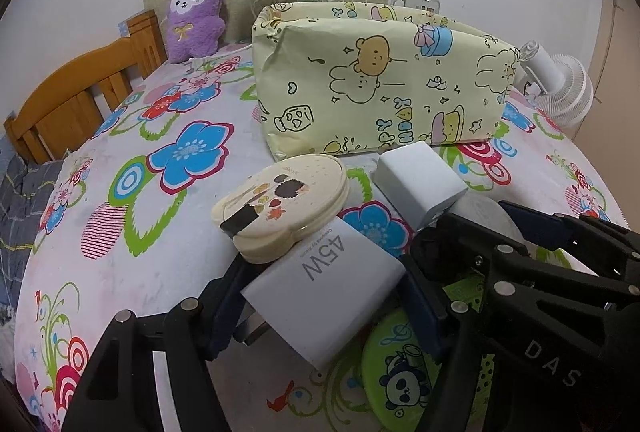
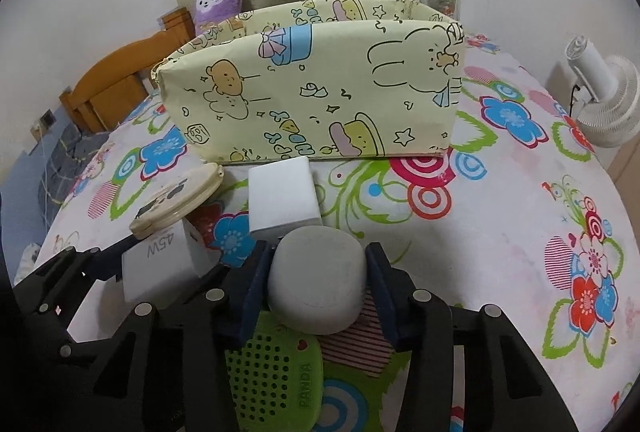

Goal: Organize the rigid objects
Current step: 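Close the left gripper on the white laptop charger while the right gripper lifts the white puck, then carry the white puck and laptop charger toward the fabric box with both grippers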

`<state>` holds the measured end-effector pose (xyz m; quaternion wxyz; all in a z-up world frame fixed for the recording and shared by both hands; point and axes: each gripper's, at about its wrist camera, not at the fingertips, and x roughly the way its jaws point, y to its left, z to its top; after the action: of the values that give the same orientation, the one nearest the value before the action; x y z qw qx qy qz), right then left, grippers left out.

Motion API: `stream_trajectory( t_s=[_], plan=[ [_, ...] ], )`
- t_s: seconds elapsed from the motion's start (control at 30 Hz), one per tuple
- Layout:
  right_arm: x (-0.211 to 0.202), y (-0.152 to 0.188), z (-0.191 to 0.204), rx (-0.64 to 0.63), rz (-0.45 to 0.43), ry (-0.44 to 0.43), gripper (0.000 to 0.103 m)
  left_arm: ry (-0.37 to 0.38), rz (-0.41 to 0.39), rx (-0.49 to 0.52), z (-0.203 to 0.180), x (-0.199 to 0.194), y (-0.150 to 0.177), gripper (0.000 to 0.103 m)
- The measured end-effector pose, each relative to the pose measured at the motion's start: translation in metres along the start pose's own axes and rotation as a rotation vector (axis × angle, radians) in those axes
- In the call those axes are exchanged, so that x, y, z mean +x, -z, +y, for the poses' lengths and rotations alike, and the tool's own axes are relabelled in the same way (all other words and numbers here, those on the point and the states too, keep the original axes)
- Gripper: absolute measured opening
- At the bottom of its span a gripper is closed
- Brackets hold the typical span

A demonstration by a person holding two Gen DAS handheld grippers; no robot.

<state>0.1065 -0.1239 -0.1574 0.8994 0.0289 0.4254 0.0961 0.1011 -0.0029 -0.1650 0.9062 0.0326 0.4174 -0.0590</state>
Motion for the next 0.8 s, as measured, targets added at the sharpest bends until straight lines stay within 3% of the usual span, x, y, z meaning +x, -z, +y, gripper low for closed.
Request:
stream_trajectory(
  t_s=[0.8],
  plan=[
    [-0.040, 0.002, -0.006, 0.000, -0.078, 0.038, 0.051, -0.021, -0.053, 0.026, -0.019, -0.035, -0.004, 0.073]
  ],
)
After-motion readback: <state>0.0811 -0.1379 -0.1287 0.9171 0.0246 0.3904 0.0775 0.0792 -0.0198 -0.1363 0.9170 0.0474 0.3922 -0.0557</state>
